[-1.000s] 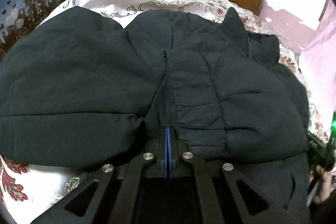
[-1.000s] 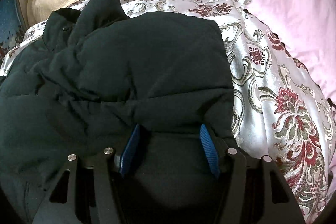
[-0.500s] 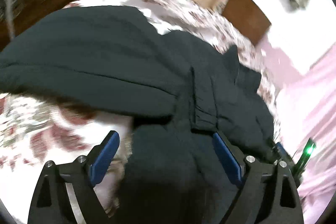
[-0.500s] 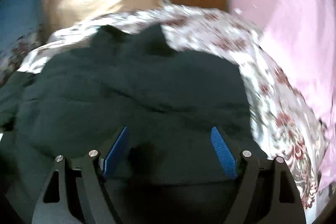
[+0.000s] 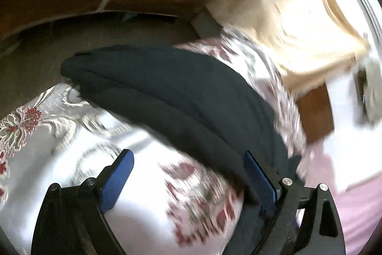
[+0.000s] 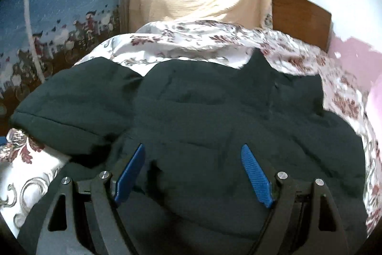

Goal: Fold large clothes

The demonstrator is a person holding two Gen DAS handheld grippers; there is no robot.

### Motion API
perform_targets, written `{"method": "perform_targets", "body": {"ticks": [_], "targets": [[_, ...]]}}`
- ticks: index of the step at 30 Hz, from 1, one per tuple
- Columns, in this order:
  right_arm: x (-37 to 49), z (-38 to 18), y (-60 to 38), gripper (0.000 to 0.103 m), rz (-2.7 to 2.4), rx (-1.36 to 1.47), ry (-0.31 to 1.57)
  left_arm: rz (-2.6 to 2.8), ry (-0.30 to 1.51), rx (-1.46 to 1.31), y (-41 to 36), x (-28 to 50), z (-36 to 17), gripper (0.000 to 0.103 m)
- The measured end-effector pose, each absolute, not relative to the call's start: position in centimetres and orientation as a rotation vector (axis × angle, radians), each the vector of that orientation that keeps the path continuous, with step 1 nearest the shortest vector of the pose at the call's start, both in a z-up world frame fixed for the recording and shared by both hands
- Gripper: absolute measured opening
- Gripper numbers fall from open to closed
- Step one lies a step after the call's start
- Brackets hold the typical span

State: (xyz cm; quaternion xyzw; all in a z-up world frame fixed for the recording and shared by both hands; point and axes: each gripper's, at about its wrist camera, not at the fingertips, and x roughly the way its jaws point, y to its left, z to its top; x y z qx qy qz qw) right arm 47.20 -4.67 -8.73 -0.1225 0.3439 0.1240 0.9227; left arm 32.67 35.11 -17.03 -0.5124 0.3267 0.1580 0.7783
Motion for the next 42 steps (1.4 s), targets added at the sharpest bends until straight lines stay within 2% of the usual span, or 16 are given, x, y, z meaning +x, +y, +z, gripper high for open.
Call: {"method": "perform_targets", "body": {"ticks": [8,10,12,13,15,16,18,20,27,32,37,42], "targets": [[48.5,-11.4,-1.8,0.08,0.169,-0.32,0.763,0.391,0.636,-1.195,37.5,33.8,-19.7,0.091],[48.6,-12.0,-2.0,0.083,0.165,-0.315,0.76,0.405,0.626,-1.187,37.9,33.8,-20.0,0.085],[48.6,-12.5,-2.1,0.085,0.163,-0.306,0.752,0.43,0.62,-1.176,38.2,33.8,-20.3,0.063],[48.5,-12.7,-2.2,0.086,0.164,-0.301,0.75,0.435,0.61,-1.182,38.4,33.8,-20.5,0.057],[48.6,-12.9,-2.4,0.087,0.165,-0.297,0.746,0.433,0.581,-1.211,39.0,33.5,-20.7,0.038],[48.6,-13.0,-2.3,0.087,0.166,-0.297,0.744,0.428,0.57,-1.221,39.3,33.4,-20.8,0.034],[48.6,-13.0,-2.3,0.087,0.168,-0.297,0.743,0.41,0.536,-1.229,39.6,33.2,-20.7,0.014],[48.7,-13.1,-2.2,0.088,0.17,-0.295,0.743,0.409,0.513,-1.192,39.3,33.3,-19.8,0.008],[49.4,-13.0,-2.8,0.089,0.205,-0.249,0.774,0.377,0.41,-0.957,36.8,33.5,-12.1,0.007],[47.8,-10.2,-5.2,0.089,0.247,-0.142,0.746,0.295,0.358,-0.761,33.2,34.7,-4.9,0.006],[45.7,-7.2,-9.3,0.089,0.25,-0.11,0.742,0.164,0.319,-0.571,26.3,36.6,1.9,0.006],[43.3,-4.4,-15.9,0.089,0.197,-0.106,0.708,0.009,0.324,-0.374,17.8,38.9,6.3,0.006]]}}
